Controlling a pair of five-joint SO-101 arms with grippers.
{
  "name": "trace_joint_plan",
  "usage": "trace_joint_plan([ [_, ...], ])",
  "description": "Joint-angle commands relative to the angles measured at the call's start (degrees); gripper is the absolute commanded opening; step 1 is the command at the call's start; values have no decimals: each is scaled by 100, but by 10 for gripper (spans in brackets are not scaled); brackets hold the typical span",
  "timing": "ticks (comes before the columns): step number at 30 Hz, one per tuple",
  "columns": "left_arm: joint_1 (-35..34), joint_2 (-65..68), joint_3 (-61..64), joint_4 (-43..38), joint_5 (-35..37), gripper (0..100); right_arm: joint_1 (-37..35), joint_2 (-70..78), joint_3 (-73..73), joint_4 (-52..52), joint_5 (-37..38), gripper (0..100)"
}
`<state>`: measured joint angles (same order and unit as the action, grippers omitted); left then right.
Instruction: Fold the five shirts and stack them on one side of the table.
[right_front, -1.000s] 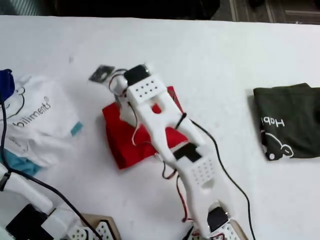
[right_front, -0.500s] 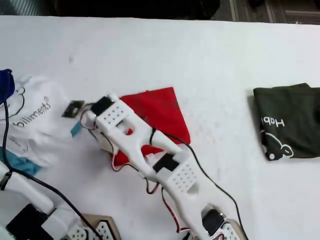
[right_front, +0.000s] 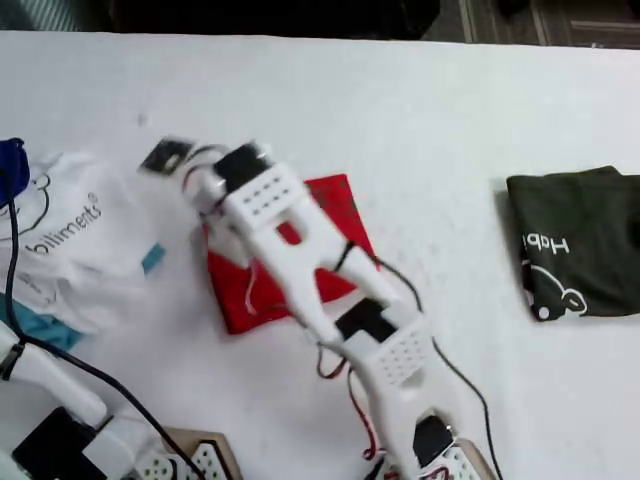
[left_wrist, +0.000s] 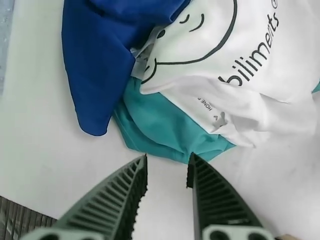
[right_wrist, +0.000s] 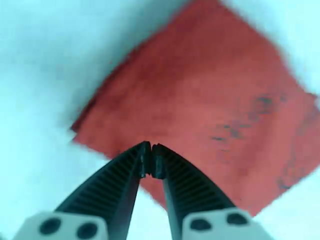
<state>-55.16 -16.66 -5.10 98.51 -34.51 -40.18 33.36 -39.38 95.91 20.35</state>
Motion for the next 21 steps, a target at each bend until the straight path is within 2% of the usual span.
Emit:
trace_joint_plan([
  [1,40,-154,-18,-70,44,151,505,-233,-70,-769,-88,22],
  [7,40,-154,-18,-70,44,151,1305,743,-149,-1842,167,19],
  [16,13,-154,-18,-70,35,151,2220,1851,-1266,-1815,193,19],
  [21,13,-154,-18,-53,35,151,2097,2000,-2462,-1024,193,20],
])
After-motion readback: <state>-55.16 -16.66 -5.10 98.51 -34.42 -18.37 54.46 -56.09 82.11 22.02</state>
